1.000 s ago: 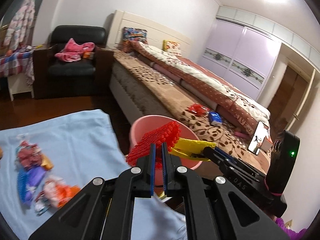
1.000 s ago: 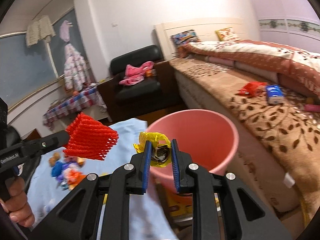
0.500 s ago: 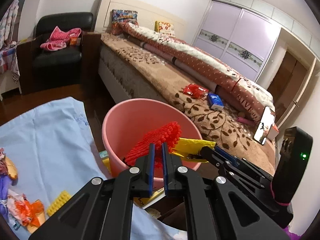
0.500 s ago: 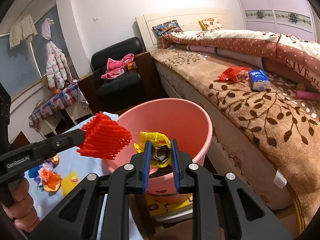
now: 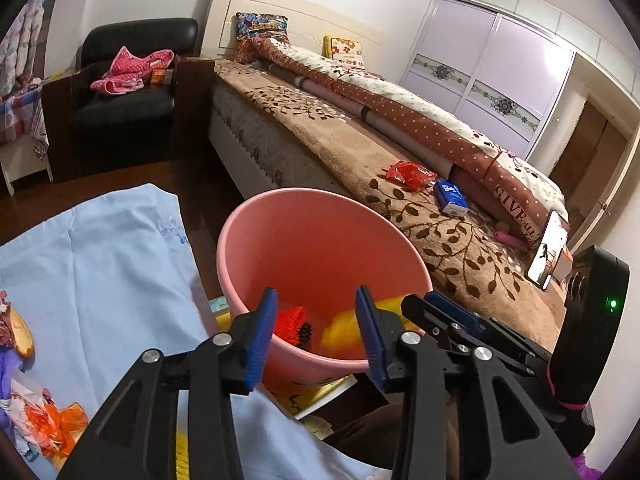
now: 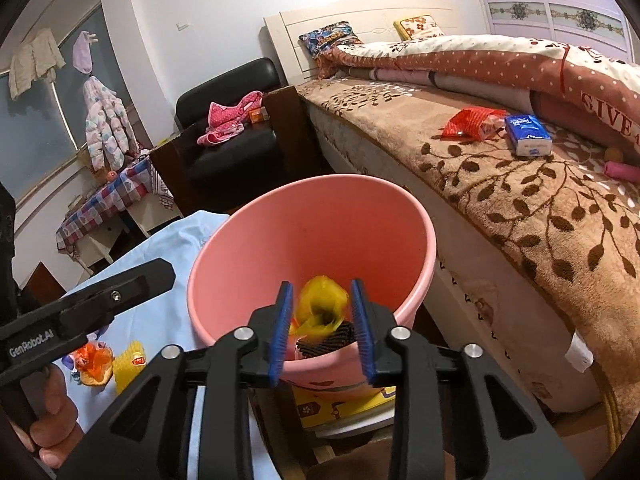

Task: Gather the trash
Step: 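Move both open tools back over the table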

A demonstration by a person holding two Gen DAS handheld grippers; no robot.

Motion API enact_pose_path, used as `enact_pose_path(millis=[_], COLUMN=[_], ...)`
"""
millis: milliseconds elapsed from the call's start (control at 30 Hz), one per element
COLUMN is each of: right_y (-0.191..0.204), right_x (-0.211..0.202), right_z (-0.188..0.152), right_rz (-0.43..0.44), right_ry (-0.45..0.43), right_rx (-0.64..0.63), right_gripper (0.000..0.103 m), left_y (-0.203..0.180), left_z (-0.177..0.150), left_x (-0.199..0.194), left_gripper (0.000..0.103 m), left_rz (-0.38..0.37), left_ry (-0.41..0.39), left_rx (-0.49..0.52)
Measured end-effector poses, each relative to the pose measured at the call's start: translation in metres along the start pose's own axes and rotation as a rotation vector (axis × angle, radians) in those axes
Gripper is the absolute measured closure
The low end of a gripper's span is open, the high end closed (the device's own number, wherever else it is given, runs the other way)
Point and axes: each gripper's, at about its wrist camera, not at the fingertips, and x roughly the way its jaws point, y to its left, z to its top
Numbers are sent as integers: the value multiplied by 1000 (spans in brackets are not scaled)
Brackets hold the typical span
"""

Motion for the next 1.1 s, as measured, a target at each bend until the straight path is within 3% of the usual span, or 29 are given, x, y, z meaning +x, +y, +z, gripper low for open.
enact_pose_path(millis=[333,800,1100], right_y=[13,63,98], right_x=[-14,-53,-68], right_z=[0,-18,-39], right_rz=[22,105,178], right_ry=[-27,-68,-54], right_rx=[-21,-79,-117], right_gripper=[70,70,70], left_y=[6,19,38], left_z=[-3,-25,-46], left_x=[-24,-92,-135], left_gripper=[56,38,37], left_rz=[39,194,278], left_ry=[-27,-111,-160], left_rx=[-22,10,-5])
